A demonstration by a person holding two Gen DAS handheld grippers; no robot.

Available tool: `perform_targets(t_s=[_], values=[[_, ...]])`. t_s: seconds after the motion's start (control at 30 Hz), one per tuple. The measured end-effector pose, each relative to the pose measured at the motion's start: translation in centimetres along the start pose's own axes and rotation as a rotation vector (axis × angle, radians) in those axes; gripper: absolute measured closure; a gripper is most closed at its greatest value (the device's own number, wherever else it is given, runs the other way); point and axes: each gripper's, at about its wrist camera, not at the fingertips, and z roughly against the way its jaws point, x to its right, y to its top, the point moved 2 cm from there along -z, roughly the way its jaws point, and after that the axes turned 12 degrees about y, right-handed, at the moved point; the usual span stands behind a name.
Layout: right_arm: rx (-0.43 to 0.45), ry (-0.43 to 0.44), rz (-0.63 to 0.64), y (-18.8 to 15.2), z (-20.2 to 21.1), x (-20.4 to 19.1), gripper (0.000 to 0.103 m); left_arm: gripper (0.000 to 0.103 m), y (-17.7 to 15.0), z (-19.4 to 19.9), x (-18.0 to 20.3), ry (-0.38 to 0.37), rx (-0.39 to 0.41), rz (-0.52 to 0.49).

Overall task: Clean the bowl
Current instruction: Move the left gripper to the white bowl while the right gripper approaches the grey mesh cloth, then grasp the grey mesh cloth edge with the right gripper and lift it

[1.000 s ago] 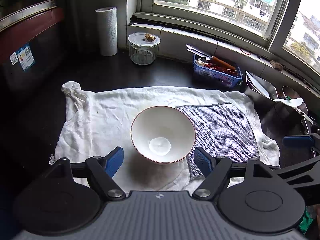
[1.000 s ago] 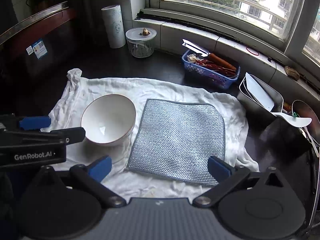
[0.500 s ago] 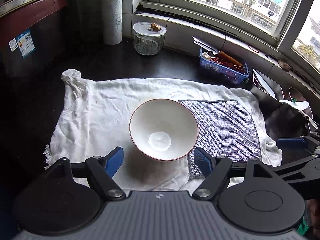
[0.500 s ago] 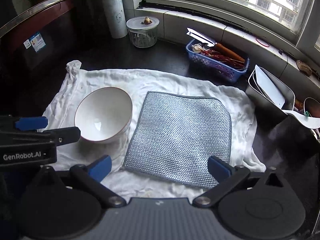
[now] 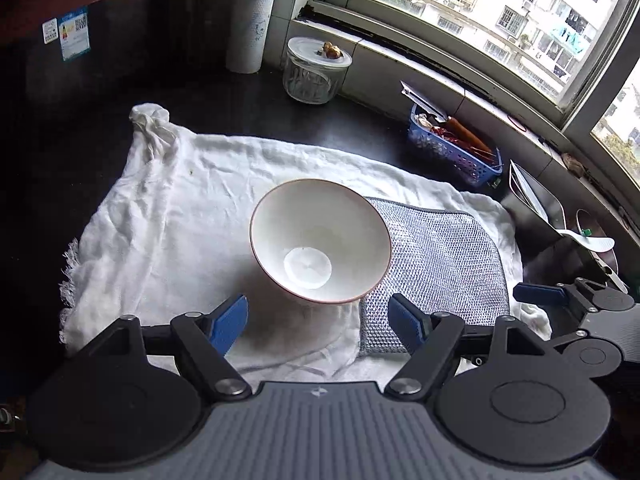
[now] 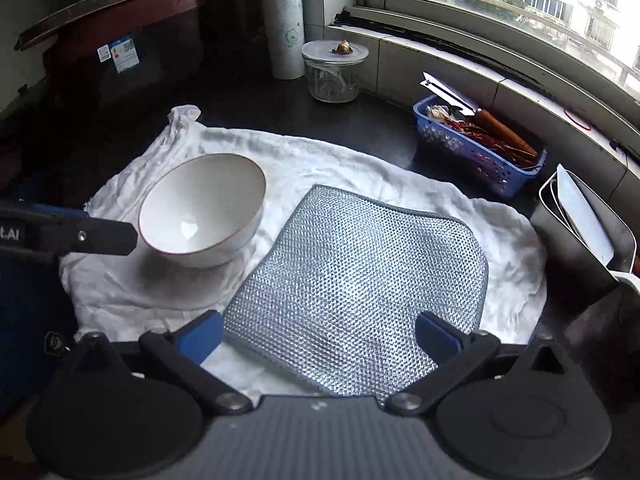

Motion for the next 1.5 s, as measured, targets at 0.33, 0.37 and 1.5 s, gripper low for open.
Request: perform_targets(t_s=[0.33,0.37,1.5], values=[[0.067,-0.119,-0.184,0.4,-1.0,5.8,0.004,0.026,2.0,-2.3,-1.0,-0.085,-0.034,-0.091],[0.067,-0.127,-0.203,0.6,-1.1,6.4,0.006,0.026,2.3,-2.5,-1.2,-0.092,-0.034,-0.098],[-0.075,-0.082,-0.163,4.5,-5.5,0.7,0.097,0.026,6.7,-7.0,-6.5,-0.295,-0.106,-0.128]])
